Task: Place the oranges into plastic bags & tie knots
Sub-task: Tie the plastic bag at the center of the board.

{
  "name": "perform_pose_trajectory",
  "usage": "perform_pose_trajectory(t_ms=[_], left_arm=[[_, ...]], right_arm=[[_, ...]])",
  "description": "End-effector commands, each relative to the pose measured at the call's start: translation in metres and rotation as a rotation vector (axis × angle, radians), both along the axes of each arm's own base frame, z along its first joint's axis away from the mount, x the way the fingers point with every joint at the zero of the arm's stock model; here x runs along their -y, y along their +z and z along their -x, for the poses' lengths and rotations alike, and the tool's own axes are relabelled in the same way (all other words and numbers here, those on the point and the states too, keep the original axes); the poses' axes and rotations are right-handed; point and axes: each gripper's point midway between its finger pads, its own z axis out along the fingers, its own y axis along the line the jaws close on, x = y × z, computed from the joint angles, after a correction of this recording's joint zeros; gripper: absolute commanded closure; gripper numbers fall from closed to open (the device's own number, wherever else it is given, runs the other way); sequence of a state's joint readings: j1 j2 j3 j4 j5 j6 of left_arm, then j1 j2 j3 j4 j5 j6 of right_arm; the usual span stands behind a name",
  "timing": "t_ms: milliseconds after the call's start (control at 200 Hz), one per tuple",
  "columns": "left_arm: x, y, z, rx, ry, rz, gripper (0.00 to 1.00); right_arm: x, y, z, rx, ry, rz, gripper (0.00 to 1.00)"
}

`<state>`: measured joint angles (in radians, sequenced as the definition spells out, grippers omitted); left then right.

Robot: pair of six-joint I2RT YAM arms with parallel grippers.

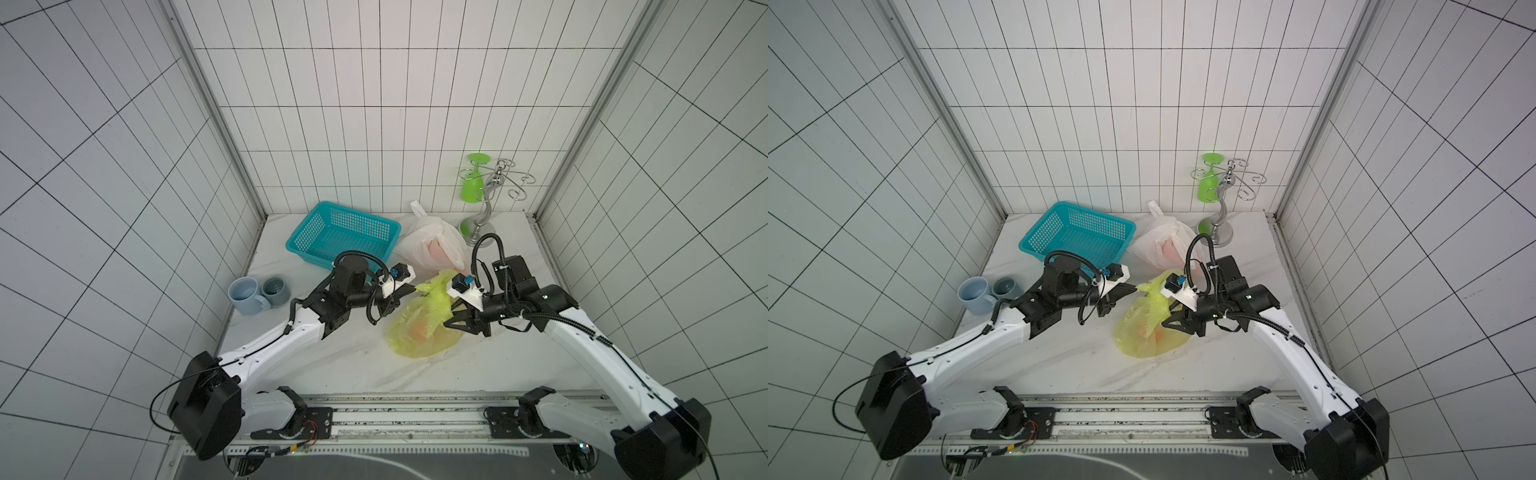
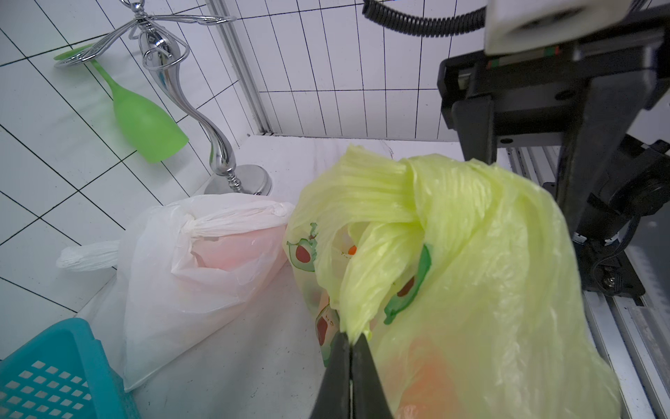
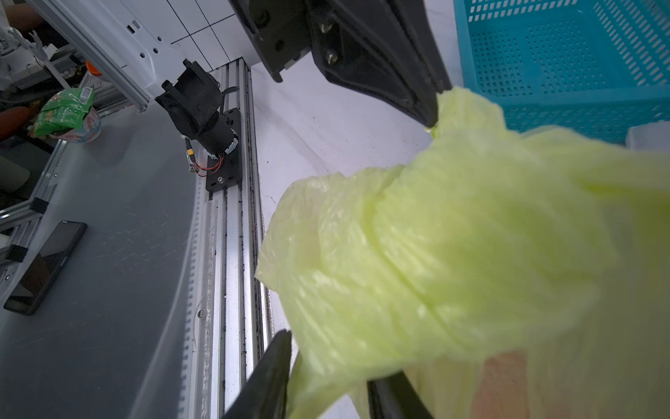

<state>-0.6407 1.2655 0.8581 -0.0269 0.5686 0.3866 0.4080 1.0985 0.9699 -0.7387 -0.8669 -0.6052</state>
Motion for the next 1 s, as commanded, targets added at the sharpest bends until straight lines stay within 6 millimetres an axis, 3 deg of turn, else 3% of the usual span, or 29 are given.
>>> perform_pose_trajectory(t_ms=[0, 80, 200, 325, 520, 715, 995], left_arm=[[0.001, 0.01, 0.001, 0.037, -0.009, 0.001, 1.0], [-0.002, 0.012, -0.002, 0.05, 0.016, -0.008, 1.0], [-0.019, 0.016, -0.026, 0.097, 0.189, -0.037, 1.0], [-0.041, 0.016, -0.054, 0.187, 0.373, -0.085, 1.0], [-0.064, 0.008, -0.082, 0.281, 0.544, -0.178, 1.0], [-0.089, -0.006, -0.108, 0.346, 0.707, -0.319, 1.0], [-0.136, -0.034, -0.14, 0.365, 0.823, -0.427, 1.0]], right_arm=[[0.003, 0.003, -0.007, 0.018, -0.048, 0.013, 0.84], [0.011, 0.002, -0.013, 0.041, -0.092, 0.039, 1.0], [0.028, -0.005, -0.008, 0.072, -0.116, 0.101, 1.0], [0.043, -0.021, 0.01, 0.049, -0.072, 0.16, 1.0], [0.061, -0.024, 0.003, 0.052, -0.099, 0.209, 1.0], [0.088, -0.055, -0.008, 0.062, -0.139, 0.384, 1.0], [0.144, -0.114, -0.021, 0.077, -0.222, 0.643, 1.0]])
